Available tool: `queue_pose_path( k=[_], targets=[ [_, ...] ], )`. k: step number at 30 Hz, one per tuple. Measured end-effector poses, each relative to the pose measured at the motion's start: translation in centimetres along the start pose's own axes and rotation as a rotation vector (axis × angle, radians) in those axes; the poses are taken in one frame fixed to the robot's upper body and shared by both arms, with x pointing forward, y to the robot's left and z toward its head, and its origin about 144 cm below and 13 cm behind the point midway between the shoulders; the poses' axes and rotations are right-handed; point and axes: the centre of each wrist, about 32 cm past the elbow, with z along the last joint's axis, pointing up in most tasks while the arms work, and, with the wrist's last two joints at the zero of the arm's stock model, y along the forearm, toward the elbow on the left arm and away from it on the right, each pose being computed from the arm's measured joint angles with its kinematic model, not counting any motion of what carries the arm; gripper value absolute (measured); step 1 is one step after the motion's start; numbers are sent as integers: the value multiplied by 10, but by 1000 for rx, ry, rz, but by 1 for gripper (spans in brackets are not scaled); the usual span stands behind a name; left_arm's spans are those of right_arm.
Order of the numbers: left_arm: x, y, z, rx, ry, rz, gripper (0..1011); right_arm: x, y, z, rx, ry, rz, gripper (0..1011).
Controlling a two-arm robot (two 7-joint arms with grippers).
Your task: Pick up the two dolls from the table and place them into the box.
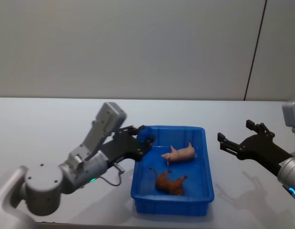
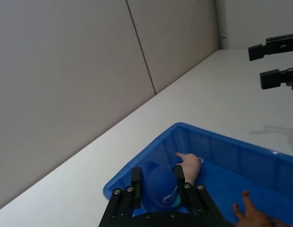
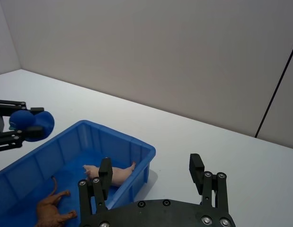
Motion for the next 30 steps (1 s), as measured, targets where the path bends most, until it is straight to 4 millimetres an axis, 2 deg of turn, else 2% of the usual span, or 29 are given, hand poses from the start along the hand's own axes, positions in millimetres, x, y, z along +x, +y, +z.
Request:
queue_pose_path(
  k=[1, 2, 11, 20, 22, 30],
  targets=[
    [-1, -2, 1, -3, -1, -5, 352, 0, 0, 0, 0, 0, 0, 1001],
    [-2, -5, 1, -5, -2, -12, 414, 0, 0, 0, 0, 0, 0, 1001],
    [-10, -22, 11, -16, -32, -70, 707, 0, 0, 0, 0, 0, 0, 1001],
    [-18, -16, 21, -30, -79, -71, 968, 0, 0, 0, 0, 0, 0, 1001],
    [-21, -11, 22, -38, -90, -62, 1002, 0, 0, 0, 0, 0, 0, 1001],
    [-27, 5, 27, -60, -115, -29, 1002, 0, 0, 0, 0, 0, 0, 1001]
  ],
)
